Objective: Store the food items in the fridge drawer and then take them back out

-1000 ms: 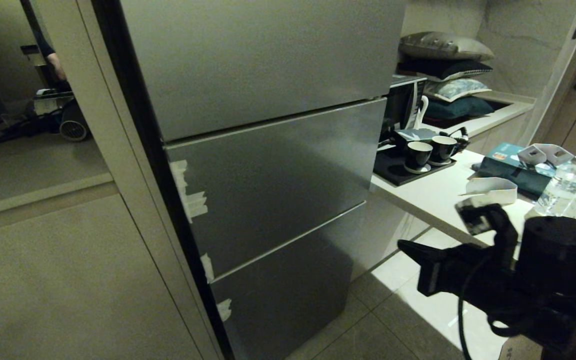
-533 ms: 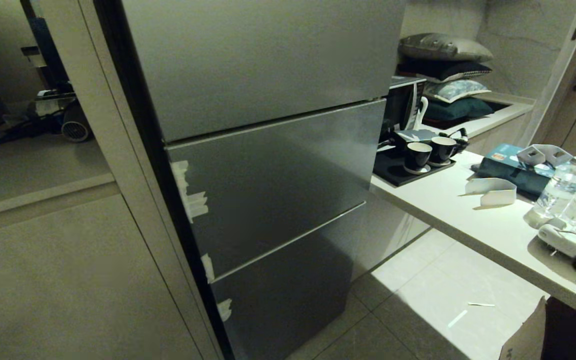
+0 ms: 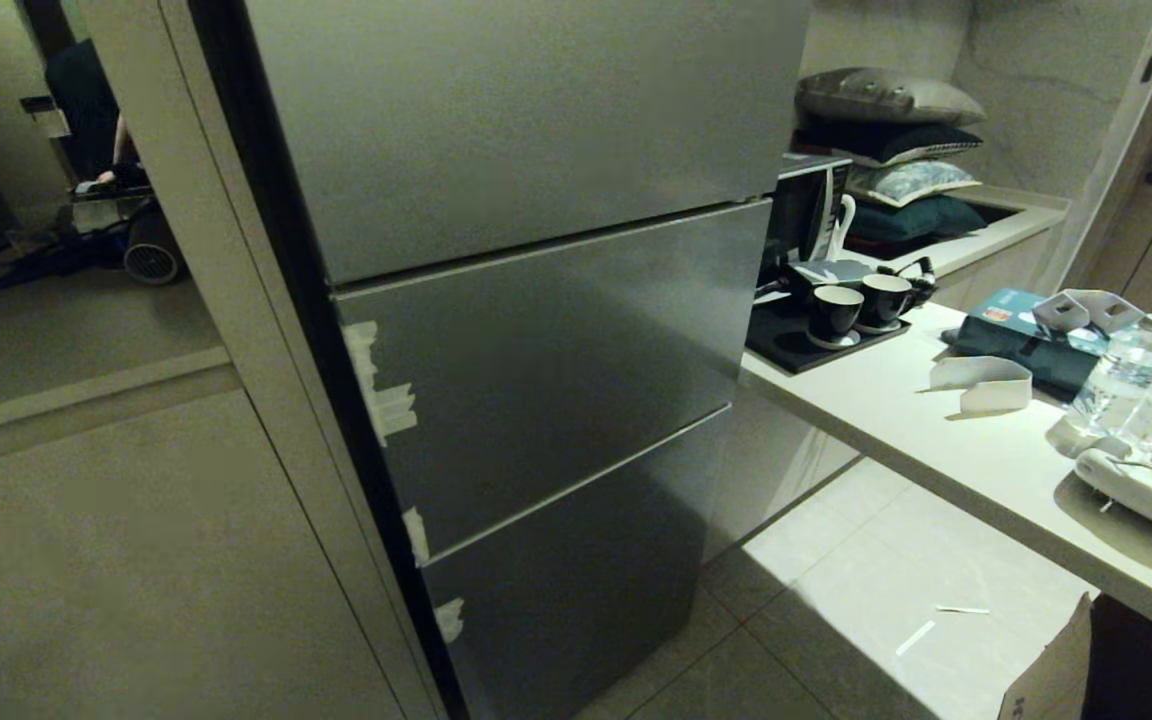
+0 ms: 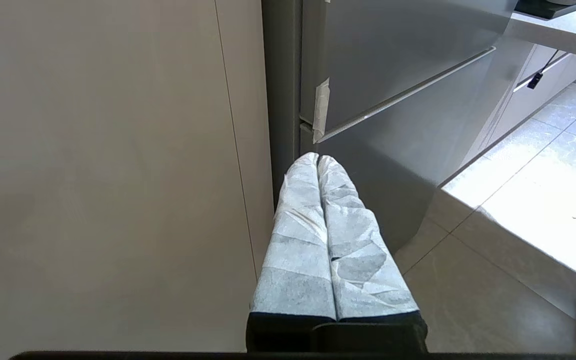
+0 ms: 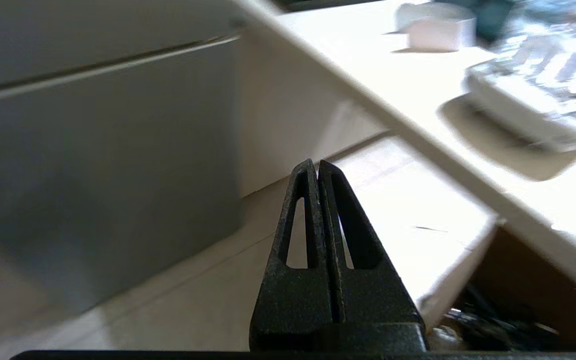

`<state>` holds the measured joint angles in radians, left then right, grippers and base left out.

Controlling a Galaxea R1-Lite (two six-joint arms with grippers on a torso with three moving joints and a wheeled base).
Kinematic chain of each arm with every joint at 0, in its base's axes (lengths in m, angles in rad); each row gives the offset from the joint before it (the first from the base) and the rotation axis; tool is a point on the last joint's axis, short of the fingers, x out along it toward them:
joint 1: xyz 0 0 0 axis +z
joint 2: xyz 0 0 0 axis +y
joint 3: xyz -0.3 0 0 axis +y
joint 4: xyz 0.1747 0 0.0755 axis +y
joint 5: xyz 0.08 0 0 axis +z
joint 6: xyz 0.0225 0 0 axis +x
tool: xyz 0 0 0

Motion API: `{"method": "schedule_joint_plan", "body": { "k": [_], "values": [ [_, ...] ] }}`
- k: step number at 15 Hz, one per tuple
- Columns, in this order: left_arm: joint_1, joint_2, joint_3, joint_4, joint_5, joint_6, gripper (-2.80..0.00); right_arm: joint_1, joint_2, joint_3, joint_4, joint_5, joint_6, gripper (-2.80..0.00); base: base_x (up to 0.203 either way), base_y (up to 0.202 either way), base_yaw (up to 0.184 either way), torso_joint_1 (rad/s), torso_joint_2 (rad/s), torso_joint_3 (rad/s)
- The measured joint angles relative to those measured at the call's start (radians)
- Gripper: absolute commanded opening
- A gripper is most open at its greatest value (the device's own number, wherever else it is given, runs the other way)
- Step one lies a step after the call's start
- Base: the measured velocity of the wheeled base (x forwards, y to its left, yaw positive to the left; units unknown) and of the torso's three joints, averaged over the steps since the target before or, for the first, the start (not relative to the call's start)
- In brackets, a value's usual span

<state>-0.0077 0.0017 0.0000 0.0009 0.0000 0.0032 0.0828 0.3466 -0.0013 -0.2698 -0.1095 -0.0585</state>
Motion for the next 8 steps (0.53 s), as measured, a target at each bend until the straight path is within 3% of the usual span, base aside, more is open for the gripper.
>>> {"method": "schedule_joint_plan", "body": {
  "k": [4, 8],
  "values": [
    [0.0, 0.0, 0.0, 0.0, 0.0, -0.001, -2.8, -0.065, -0.269, 0.001, 0.174, 0.106, 0.001, -2.8, 0.0, 0.0, 0.0, 0.0, 0.0, 0.0],
    [0.0, 0.0, 0.0, 0.0, 0.0, -0.001, -2.8, -0.081, -0.336, 0.001, 0.191, 0.111, 0.015, -2.8, 0.0, 0.0, 0.0, 0.0, 0.0, 0.0]
  ]
}}
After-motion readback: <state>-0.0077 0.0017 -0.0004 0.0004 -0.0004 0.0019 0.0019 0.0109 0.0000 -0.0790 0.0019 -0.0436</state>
